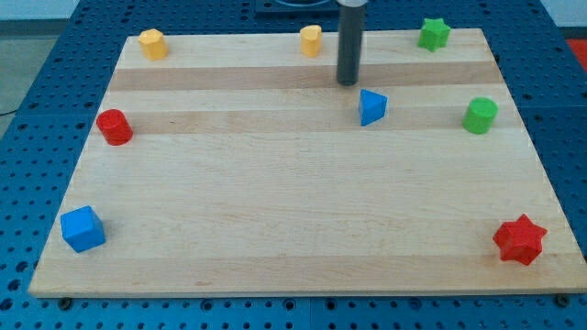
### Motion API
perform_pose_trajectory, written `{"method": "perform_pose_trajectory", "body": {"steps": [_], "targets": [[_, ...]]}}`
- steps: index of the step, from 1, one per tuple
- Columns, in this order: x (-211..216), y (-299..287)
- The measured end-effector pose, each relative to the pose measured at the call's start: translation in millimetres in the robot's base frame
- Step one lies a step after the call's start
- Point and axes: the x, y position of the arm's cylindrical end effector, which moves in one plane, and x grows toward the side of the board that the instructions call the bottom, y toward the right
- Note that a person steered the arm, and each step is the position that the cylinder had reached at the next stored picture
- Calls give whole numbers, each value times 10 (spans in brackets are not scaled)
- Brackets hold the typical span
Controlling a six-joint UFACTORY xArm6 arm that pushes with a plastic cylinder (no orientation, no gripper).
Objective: Slightly move the blue triangle left
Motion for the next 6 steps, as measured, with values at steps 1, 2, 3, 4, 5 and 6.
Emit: {"method": "perform_pose_trajectory", "body": {"steps": [1,2,3,4,5,6], "targets": [[38,347],[114,630],[175,711],[211,685],[350,399],[375,232]]}}
